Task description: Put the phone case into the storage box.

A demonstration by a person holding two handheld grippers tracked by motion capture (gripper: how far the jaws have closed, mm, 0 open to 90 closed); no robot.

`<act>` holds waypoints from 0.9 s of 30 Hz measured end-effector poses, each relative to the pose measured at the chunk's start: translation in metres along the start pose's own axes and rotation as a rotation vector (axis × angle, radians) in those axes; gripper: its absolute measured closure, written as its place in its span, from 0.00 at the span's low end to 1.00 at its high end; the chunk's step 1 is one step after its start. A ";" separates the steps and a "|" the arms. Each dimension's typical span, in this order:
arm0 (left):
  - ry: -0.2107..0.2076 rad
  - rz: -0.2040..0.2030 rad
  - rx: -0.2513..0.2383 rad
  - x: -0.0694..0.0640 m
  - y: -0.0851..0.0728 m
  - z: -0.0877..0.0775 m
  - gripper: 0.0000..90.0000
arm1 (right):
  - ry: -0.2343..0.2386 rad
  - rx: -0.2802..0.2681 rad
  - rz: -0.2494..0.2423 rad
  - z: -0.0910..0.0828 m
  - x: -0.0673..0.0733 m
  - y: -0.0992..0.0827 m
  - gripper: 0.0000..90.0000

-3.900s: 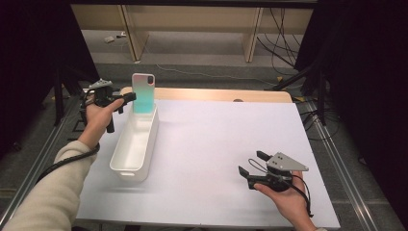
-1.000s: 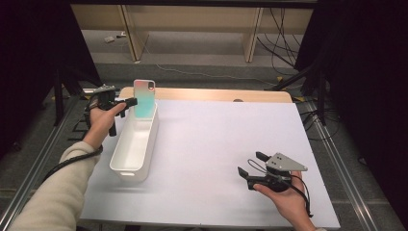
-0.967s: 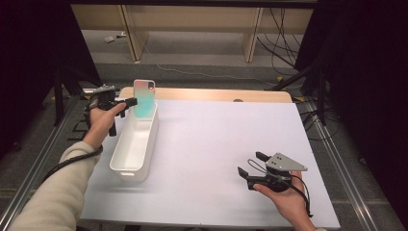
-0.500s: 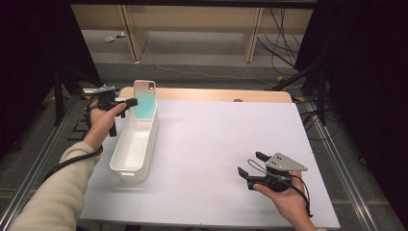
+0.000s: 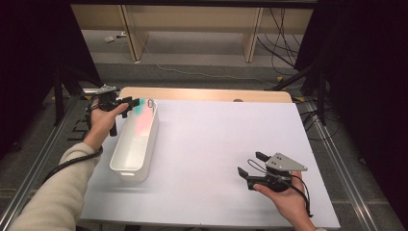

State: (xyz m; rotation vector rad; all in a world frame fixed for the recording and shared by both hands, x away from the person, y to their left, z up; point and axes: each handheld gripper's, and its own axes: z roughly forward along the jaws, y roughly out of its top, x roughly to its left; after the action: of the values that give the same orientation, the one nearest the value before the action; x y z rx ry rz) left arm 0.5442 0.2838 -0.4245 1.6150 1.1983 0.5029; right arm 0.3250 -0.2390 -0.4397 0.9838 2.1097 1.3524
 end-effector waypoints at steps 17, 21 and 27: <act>0.013 0.039 -0.009 -0.013 0.008 -0.015 0.29 | 0.006 -0.016 0.007 0.001 0.000 0.000 0.18; 0.014 0.049 0.002 -0.017 0.008 -0.021 0.21 | 0.005 -0.017 0.002 0.001 0.000 0.000 0.18; 0.014 0.068 0.011 -0.023 0.009 -0.031 0.14 | 0.002 -0.018 0.005 0.000 -0.001 0.000 0.18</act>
State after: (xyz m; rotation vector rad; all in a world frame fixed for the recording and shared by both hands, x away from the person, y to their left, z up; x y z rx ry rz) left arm 0.5139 0.2785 -0.3992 1.6688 1.1613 0.5533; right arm 0.3255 -0.2394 -0.4396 0.9811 2.0944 1.3731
